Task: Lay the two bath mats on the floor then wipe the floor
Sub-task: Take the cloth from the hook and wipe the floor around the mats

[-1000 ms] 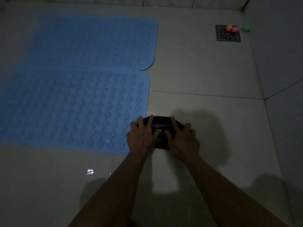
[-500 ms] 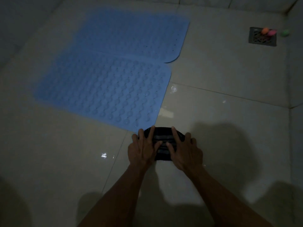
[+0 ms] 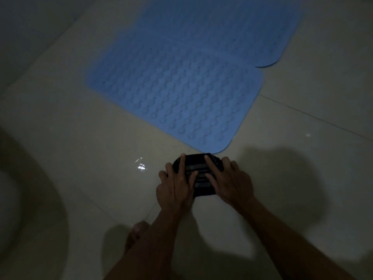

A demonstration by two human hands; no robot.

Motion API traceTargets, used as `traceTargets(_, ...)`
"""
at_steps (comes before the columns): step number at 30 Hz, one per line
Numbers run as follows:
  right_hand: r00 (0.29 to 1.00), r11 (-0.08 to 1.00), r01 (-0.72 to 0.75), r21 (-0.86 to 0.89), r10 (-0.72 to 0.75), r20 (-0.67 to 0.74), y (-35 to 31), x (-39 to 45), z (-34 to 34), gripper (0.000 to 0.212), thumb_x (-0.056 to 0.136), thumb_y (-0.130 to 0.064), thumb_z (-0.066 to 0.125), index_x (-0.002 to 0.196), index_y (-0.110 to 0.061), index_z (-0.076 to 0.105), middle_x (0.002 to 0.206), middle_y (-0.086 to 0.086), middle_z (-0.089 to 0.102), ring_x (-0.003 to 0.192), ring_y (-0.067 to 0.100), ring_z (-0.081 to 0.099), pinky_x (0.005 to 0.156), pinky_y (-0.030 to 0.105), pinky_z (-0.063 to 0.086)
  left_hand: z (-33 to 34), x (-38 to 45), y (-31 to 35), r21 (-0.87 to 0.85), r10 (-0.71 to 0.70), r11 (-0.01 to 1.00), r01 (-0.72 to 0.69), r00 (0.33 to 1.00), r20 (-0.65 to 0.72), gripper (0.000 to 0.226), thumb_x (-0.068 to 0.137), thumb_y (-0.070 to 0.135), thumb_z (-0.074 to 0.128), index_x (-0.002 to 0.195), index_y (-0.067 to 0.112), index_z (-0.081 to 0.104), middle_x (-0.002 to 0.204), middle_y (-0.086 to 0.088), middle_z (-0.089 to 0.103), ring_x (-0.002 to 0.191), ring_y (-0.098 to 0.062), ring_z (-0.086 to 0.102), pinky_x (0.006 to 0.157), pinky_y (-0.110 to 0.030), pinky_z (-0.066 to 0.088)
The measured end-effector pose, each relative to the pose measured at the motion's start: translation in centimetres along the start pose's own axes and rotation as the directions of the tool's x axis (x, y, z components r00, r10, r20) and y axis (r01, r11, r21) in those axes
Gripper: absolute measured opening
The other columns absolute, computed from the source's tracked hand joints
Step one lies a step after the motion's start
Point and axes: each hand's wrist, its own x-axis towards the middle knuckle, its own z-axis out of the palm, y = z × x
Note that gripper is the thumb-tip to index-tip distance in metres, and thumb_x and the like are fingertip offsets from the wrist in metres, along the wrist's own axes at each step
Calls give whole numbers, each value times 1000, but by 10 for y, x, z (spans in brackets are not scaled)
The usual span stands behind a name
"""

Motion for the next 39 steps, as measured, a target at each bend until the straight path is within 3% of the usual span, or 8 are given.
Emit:
traceTargets(3, 994, 994, 95, -62, -98, -49, -13, 33, 5, 51, 96, -51, 43, 142, -28, 49, 100, 8, 58, 72, 25, 55, 43, 28, 37, -6, 14, -14, -55, -81, 995, 81, 997, 6, 68, 97, 68, 29, 157, 38, 19, 132, -8, 43, 108, -30, 51, 61, -36, 50)
traceTargets(7, 981, 976, 174, -131, -184, -67, -31, 72, 11, 51, 95, -51, 44, 140, -29, 51, 98, 8, 58, 72, 25, 54, 44, 30, 39, -11, 37, -32, -64, -144, 988, 143, 989, -19, 68, 97, 68, 29, 157, 37, 19, 131, -6, 41, 106, -28, 51, 57, -33, 39)
traceTargets(14, 963, 956, 259, -136, -267, -37, -66, 137, 14, 51, 93, -51, 47, 137, -28, 55, 108, 11, 62, 76, 28, 59, 42, 30, 39, -23, 85, -71, -111, -250, 962, 249, 968, 8, 68, 96, 68, 30, 156, 39, 20, 129, -6, 42, 108, -28, 49, 57, -34, 40)
traceTargets(19, 962, 957, 271, -103, -267, 50, -102, 186, 11, 53, 92, -51, 42, 139, -28, 52, 107, 14, 59, 77, 30, 59, 40, 31, 44, -33, 126, -104, -159, -308, 938, 308, 951, 25, 67, 95, 68, 35, 155, 40, 25, 125, -6, 46, 105, -28, 49, 56, -35, 47)
traceTargets(24, 954, 954, 278, -109, -261, 149, -131, 220, 6, 55, 92, -51, 53, 142, -30, 47, 112, 14, 57, 83, 29, 61, 39, 31, 45, -39, 157, -131, -199, -338, 915, 351, 936, 99, 70, 96, 69, 31, 157, 41, 12, 134, -6, 38, 112, -28, 43, 60, -36, 47)
traceTargets(28, 949, 949, 288, -129, -264, 173, -145, 236, 4, 53, 94, -53, 38, 142, -32, 48, 112, 15, 58, 80, 29, 61, 38, 30, 42, -46, 169, -143, -209, -337, 909, 360, 931, 140, 70, 97, 67, 29, 158, 40, 7, 137, -6, 34, 117, -28, 39, 62, -37, 46)
traceTargets(32, 935, 942, 310, -127, -279, 219, -159, 254, 6, 54, 92, -51, 53, 143, -35, 46, 117, 13, 56, 86, 30, 62, 42, 33, 47, -53, 180, -157, -211, -367, 894, 396, 916, 164, 70, 98, 67, 29, 158, 41, 6, 140, -6, 32, 120, -29, 38, 67, -38, 49)
traceTargets(39, 906, 917, 395, -63, -377, 195, -196, 312, 10, 54, 91, -52, 36, 136, -32, 55, 109, 13, 59, 79, 29, 62, 39, 32, 47, -62, 217, -191, -165, -472, 857, 487, 873, 123, 69, 97, 68, 28, 158, 42, 9, 138, -6, 35, 119, -28, 41, 63, -35, 45)
